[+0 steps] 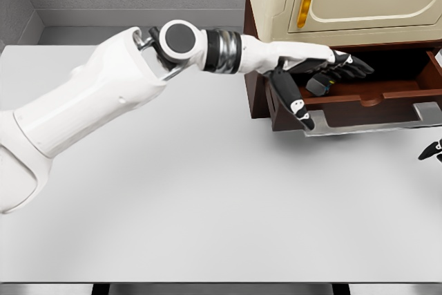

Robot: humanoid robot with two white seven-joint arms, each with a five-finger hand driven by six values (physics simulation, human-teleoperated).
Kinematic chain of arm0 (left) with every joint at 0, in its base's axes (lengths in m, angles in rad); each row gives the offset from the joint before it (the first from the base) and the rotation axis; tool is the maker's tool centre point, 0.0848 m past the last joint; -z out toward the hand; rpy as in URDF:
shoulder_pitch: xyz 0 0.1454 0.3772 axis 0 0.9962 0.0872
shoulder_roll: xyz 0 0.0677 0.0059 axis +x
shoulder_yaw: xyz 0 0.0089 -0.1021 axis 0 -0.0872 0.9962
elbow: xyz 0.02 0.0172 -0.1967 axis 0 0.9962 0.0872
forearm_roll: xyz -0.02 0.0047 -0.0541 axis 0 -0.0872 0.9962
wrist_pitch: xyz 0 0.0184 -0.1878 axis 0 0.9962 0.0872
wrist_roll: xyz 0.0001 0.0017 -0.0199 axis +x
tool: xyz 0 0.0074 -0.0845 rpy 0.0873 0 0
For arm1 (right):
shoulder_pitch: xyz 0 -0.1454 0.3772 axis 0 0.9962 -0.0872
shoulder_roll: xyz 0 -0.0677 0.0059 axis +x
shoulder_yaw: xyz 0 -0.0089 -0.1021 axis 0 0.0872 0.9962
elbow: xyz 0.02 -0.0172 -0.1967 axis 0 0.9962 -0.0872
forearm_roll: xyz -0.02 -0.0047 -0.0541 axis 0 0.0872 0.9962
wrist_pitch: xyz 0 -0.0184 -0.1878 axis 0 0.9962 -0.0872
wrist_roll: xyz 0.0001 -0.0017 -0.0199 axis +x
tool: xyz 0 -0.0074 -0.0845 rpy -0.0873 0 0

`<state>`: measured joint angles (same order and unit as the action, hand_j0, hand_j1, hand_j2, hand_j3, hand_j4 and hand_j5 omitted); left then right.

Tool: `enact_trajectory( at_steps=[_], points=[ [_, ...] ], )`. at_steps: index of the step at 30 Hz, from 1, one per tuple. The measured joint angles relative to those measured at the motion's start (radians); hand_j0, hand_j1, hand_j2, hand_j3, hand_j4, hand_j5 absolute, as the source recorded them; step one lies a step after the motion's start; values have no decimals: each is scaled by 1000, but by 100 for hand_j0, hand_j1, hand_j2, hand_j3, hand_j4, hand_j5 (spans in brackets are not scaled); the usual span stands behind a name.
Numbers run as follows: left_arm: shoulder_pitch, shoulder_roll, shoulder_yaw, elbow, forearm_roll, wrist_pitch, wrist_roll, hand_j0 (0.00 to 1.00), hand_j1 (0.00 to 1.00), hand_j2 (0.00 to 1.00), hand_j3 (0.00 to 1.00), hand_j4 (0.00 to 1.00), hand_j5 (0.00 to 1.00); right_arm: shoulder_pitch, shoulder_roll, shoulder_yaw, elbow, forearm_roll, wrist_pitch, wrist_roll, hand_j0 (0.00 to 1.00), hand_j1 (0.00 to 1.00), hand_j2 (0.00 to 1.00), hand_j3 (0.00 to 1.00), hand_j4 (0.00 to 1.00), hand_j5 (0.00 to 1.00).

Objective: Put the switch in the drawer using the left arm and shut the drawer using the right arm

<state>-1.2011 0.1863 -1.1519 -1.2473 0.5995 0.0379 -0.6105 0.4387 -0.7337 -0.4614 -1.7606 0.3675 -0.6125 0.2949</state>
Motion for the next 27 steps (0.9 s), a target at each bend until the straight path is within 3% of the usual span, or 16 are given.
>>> enact_trajectory(
  at_steps=[11, 13, 18, 21, 27],
  points=[
    [-37, -11, 3, -56, -7, -1, -1, 100, 100, 100, 100, 100, 100, -6, -1, 1, 0, 0, 0, 0, 46, 46, 46, 46, 46, 46],
    [-35, 14, 6, -102, -6, -2, 0, 100, 100, 100, 100, 100, 100, -8, -1, 1, 0, 0, 0, 0, 46, 46, 46, 46, 46, 46],
    [-35, 155, 23, -329, 3, -11, -1, 100, 100, 100, 100, 100, 100, -17, -2, 1, 0, -2, 0, 0, 46, 46, 46, 46, 46, 46],
    [-34, 300, 32, -441, 69, -103, -1, 100, 100, 100, 100, 100, 100, -26, -2, 3, 1, -3, 0, 0, 46, 46, 46, 46, 46, 46],
    [31, 602, 35, -506, 245, -386, -1, 100, 100, 100, 100, 100, 100, -44, -4, 12, 1, -3, 0, 0, 47, 47, 47, 47, 47, 47]
  ],
)
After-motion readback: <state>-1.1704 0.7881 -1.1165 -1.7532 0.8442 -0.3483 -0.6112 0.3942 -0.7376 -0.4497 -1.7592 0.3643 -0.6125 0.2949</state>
